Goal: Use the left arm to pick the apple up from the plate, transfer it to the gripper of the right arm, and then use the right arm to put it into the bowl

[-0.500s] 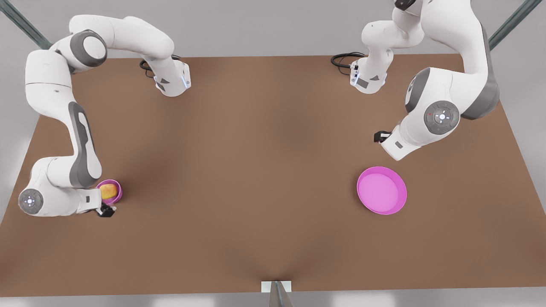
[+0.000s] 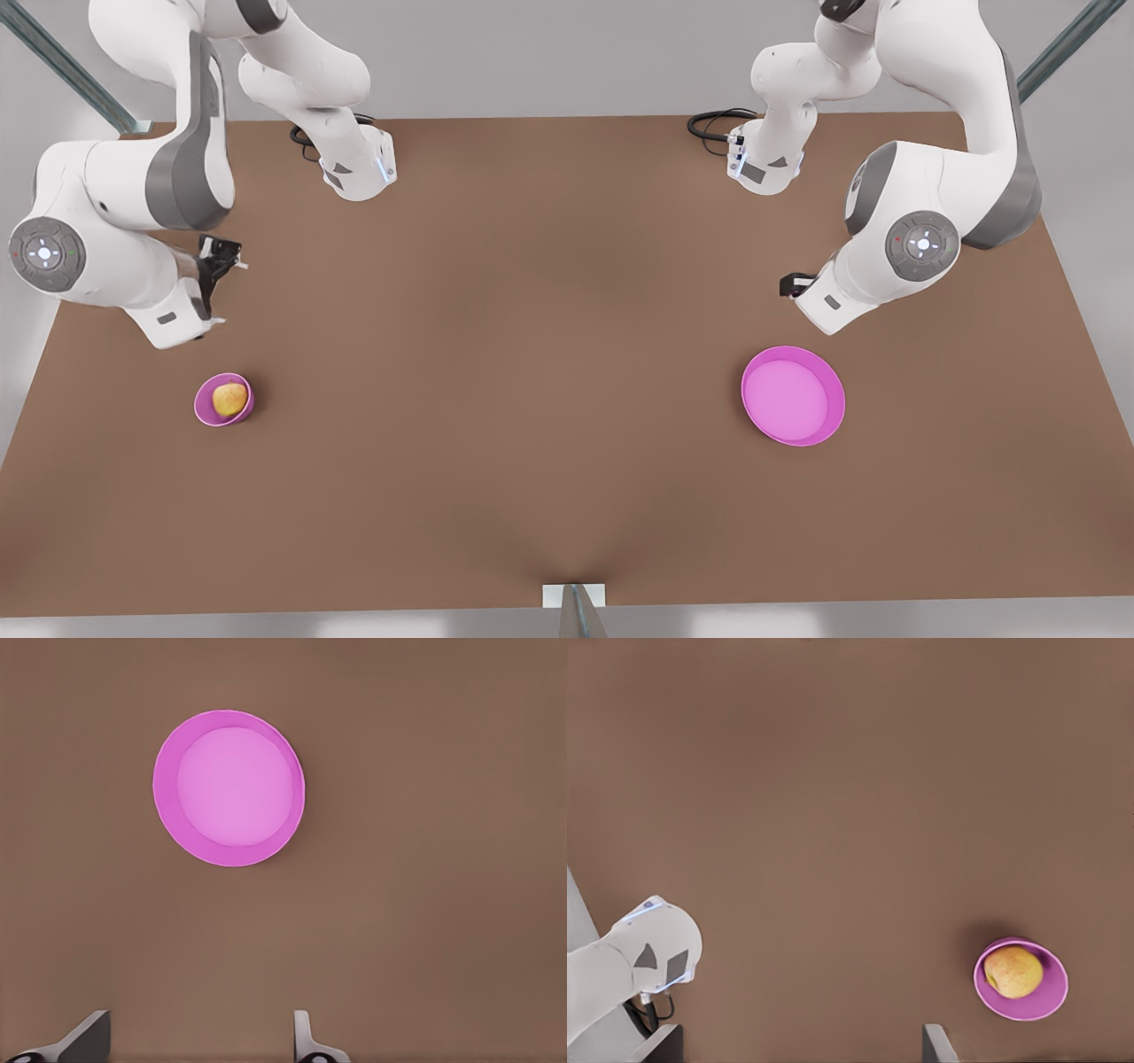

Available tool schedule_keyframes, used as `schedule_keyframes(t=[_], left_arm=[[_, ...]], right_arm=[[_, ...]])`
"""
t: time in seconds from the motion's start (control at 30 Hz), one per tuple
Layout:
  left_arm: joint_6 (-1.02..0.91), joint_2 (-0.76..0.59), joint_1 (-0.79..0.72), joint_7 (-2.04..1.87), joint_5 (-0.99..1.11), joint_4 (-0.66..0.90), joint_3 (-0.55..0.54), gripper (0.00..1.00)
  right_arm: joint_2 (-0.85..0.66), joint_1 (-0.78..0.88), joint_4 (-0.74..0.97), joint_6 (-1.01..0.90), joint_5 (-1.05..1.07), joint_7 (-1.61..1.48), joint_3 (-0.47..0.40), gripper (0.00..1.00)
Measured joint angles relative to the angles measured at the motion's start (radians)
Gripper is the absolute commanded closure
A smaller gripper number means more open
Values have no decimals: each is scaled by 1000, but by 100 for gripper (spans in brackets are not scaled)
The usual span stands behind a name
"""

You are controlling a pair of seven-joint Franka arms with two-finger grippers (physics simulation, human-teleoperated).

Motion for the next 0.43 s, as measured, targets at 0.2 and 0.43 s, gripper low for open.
schedule_keyframes(t=[0.2, 0.43], left_arm=[[0, 0, 0, 1, -1, -1, 0, 0], [-1, -1, -2, 1, -2, 0, -1, 0]], right_arm=[[-16, 7, -1, 9, 34, 305, -3, 0], [-17, 7, 2, 13, 40, 553, -4, 0]])
